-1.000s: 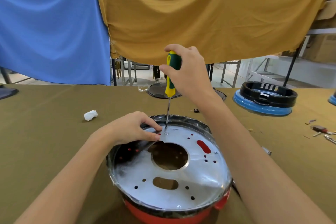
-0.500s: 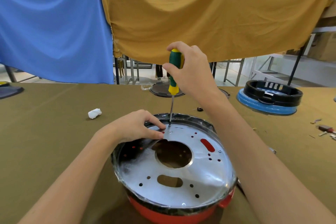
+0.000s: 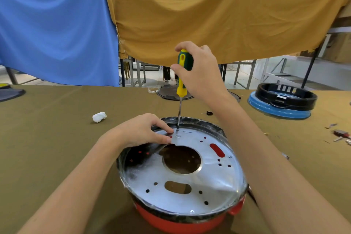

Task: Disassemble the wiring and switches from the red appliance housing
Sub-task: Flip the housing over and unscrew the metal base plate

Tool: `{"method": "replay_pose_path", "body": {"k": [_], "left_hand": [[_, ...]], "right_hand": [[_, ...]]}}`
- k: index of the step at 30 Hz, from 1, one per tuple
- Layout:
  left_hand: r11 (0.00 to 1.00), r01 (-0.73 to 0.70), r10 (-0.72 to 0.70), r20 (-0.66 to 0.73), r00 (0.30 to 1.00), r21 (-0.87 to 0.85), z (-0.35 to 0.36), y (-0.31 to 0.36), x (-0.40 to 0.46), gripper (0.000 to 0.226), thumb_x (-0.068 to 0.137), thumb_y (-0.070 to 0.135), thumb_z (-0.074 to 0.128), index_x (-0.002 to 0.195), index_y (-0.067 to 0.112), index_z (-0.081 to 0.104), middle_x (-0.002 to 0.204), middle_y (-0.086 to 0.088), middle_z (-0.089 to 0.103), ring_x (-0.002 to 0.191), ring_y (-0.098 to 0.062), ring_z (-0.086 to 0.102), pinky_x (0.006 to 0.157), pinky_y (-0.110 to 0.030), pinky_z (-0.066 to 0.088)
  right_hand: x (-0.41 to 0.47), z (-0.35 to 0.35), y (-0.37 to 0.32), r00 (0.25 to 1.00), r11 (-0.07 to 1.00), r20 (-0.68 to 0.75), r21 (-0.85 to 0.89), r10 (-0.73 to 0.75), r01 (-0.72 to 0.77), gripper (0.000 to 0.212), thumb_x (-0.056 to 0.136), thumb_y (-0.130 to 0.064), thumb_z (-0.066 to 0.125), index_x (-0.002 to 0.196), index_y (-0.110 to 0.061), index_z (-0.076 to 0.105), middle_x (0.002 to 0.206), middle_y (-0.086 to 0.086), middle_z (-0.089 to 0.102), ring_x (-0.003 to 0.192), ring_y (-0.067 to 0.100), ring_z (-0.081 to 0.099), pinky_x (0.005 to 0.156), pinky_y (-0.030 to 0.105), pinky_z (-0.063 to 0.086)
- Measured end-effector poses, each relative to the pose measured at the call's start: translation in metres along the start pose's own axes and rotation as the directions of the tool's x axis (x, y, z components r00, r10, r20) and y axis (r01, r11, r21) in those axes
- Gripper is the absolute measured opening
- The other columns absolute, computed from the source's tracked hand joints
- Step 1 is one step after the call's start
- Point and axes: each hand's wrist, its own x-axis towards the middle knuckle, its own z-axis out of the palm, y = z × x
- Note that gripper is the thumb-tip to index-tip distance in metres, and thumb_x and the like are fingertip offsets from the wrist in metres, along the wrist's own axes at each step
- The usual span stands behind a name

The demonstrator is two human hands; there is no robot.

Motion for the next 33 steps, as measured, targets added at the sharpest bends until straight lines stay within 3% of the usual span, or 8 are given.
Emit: {"method": "replay_pose_path", "body": {"k": [6,11,15,20,23,27,31,33], "left_hand": [[1.0,0.008,-0.008,0.011,1.0,-0.005,0.0,0.0001,0.0,0.021,0.084,0.05,0.072,0.104,0.052,0.069,0.101,0.043,0.046,0.096,0.017,0.042,0.094,-0.028,0.03],[1.0,0.002,-0.002,0.012,1.0,-0.004,0.0001,-0.0005,0.0008,0.018,0.083,0.051,0.071,0.101,0.054,0.068,0.102,0.043,0.046,0.097,0.018,0.042,0.094,-0.029,0.031],[1.0,0.001,-0.001,0.018,1.0,-0.002,-0.0002,-0.0007,0.0011,0.018,0.084,0.05,0.071,0.102,0.054,0.068,0.102,0.043,0.046,0.098,0.016,0.042,0.097,-0.03,0.031],[1.0,0.001,-0.001,-0.003,1.0,0.004,0.0004,-0.0017,0.0005,0.026,0.083,0.052,0.072,0.109,0.049,0.07,0.102,0.042,0.049,0.099,0.016,0.045,0.092,-0.027,0.033],[1.0,-0.004,0.004,0.001,1.0,0.001,0.0002,-0.002,0.0004,0.025,0.083,0.052,0.072,0.108,0.049,0.07,0.103,0.042,0.049,0.1,0.017,0.045,0.093,-0.027,0.033],[1.0,-0.006,0.006,0.001,1.0,0.005,0.0009,-0.0029,0.0006,0.022,0.083,0.053,0.071,0.105,0.052,0.069,0.103,0.043,0.048,0.1,0.017,0.044,0.092,-0.027,0.032],[1.0,0.003,-0.003,-0.003,1.0,0.002,0.0009,-0.0035,0.001,0.023,0.083,0.053,0.072,0.106,0.052,0.07,0.104,0.042,0.048,0.101,0.016,0.044,0.095,-0.029,0.033],[1.0,0.007,-0.007,0.001,1.0,-0.001,0.0013,-0.0037,0.0011,0.022,0.083,0.053,0.071,0.105,0.053,0.069,0.105,0.041,0.048,0.102,0.013,0.045,0.097,-0.03,0.033]], "right_hand": [[0.0006,0.0024,-0.0016,0.999,1.0,0.054,0.021,0.007,-0.008,0.037,0.096,-0.012,0.05,0.132,-0.01,0.044,0.101,0.009,0.051,0.08,0.021,0.049,0.064,0.026,0.036],[-0.0028,0.0059,0.0021,1.0,1.0,0.017,0.02,0.002,-0.002,0.035,0.094,-0.034,0.066,0.122,-0.02,0.051,0.109,0.007,0.038,0.102,0.028,0.048,0.088,0.032,0.048],[0.0001,0.0022,0.0044,1.0,1.0,-0.003,0.002,0.014,-0.014,0.041,0.094,-0.028,0.068,0.132,-0.027,0.052,0.11,0.006,0.045,0.096,0.02,0.05,0.075,0.011,0.039],[0.0026,0.0018,0.0026,0.997,0.997,0.067,0.062,0.039,-0.043,0.046,0.094,-0.009,0.055,0.137,-0.014,0.041,0.1,0.007,0.049,0.085,0.022,0.049,0.069,0.031,0.043],[0.0003,0.0051,0.0019,0.998,0.997,0.059,0.071,0.013,-0.018,0.033,0.095,-0.016,0.055,0.125,-0.014,0.041,0.093,0.006,0.044,0.08,0.022,0.046,0.066,0.033,0.043],[-0.0022,0.0068,0.0021,1.0,0.999,0.013,0.047,0.004,-0.004,0.039,0.092,-0.037,0.07,0.122,-0.022,0.05,0.106,0.006,0.04,0.099,0.027,0.049,0.083,0.031,0.05],[0.0006,0.0016,0.0025,1.0,1.0,-0.009,0.023,0.011,-0.011,0.042,0.094,-0.024,0.068,0.132,-0.026,0.051,0.108,0.006,0.047,0.093,0.021,0.051,0.074,0.013,0.04],[0.0028,-0.0002,0.0034,0.999,0.998,0.024,0.047,0.028,-0.029,0.046,0.095,-0.012,0.061,0.138,-0.021,0.046,0.11,0.008,0.052,0.095,0.023,0.052,0.076,0.02,0.045]]}}
